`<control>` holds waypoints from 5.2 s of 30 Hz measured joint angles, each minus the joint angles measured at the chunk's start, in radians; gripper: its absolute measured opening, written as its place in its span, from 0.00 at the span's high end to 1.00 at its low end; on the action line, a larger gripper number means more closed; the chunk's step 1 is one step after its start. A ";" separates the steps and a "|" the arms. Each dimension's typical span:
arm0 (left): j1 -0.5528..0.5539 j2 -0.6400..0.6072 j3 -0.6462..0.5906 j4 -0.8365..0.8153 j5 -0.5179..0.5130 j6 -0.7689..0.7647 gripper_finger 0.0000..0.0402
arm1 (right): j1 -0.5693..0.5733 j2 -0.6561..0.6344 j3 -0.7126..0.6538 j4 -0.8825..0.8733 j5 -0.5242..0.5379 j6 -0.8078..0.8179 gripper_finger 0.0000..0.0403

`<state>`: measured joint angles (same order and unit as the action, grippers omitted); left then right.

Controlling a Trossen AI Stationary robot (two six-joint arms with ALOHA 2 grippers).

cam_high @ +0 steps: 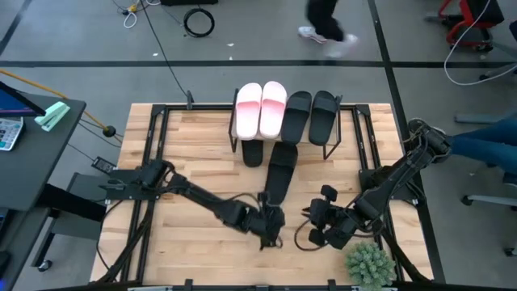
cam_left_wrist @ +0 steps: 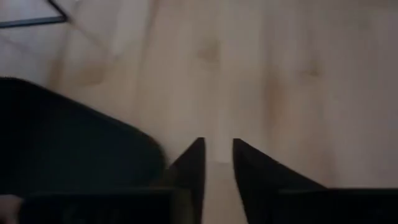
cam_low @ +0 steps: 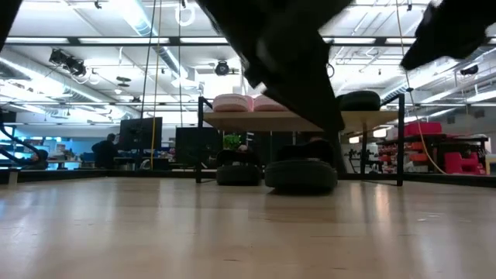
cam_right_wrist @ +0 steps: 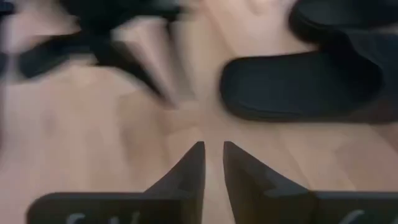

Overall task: Pick and place slides into the shelf
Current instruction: Put the black slide under the shelf, then adjust the shelf

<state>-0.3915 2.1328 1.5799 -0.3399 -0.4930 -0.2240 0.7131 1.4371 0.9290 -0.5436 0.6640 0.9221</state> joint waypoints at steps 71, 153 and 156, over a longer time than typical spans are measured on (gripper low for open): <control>0.360 0.091 0.000 -0.028 0.076 -0.142 0.98 | -0.869 0.094 -0.291 0.587 -0.314 -0.414 1.00; 0.124 0.012 0.000 -0.184 0.023 -0.157 0.99 | -0.108 -0.026 -0.289 0.371 0.120 -0.388 1.00; 0.124 0.012 0.000 -0.184 0.023 -0.157 0.98 | -0.066 -0.062 -0.289 0.279 0.193 -0.222 1.00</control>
<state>-0.2676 2.1452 1.5803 -0.5240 -0.4698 -0.3805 0.6476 1.3755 0.6403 -0.2651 0.8574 0.7003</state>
